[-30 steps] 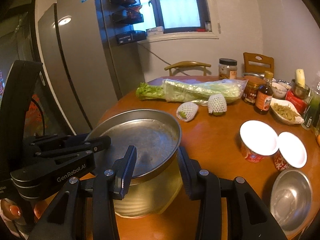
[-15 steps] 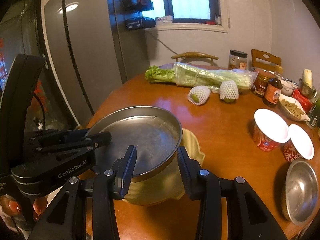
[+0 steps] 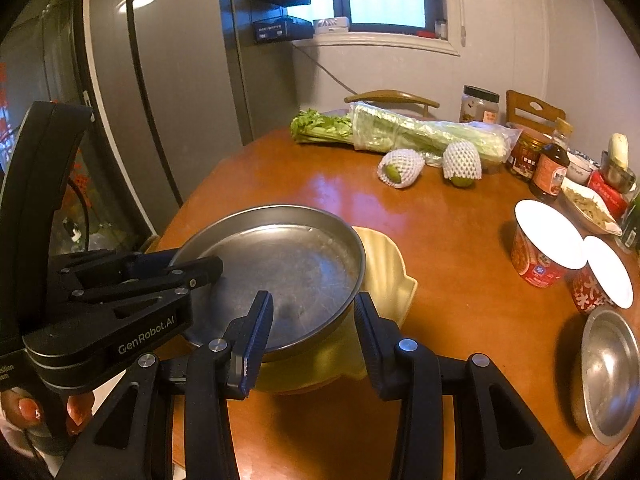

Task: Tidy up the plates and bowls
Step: 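Lower the grey tray onto the shell plate and open the left gripper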

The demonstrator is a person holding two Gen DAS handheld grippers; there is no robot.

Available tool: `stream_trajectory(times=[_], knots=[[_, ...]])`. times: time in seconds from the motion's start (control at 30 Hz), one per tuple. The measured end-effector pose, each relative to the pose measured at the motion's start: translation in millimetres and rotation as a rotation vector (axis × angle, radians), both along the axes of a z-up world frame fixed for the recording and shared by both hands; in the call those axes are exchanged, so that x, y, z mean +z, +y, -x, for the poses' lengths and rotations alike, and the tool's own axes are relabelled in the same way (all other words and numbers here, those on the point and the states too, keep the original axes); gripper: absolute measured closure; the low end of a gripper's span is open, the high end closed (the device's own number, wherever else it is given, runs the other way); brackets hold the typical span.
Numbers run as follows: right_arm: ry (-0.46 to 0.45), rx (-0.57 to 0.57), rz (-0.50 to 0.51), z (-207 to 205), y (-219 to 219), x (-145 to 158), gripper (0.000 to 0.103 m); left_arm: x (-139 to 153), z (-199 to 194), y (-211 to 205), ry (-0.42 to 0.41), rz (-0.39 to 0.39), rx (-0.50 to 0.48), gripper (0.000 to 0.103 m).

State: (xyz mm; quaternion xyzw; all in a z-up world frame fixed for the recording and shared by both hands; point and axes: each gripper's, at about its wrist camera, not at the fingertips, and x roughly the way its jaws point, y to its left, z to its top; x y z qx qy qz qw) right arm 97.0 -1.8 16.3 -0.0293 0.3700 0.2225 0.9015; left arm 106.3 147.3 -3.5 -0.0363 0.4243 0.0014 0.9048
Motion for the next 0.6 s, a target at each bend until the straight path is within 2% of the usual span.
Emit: stream_trajectory(times=[0.37, 0.6], knots=[[-0.001, -0.015, 0.039, -1.3, -5.1, -10.0, 0.059, -8.5, -2.7, -11.7, -0.003, -0.035, -0.014, 0.075], [-0.033, -0.014, 0.075, 1.9, -2.2, -11.8, 0.059, -11.6, -3.5, -17.7, 0.004, -0.064, -0.029, 0.075]])
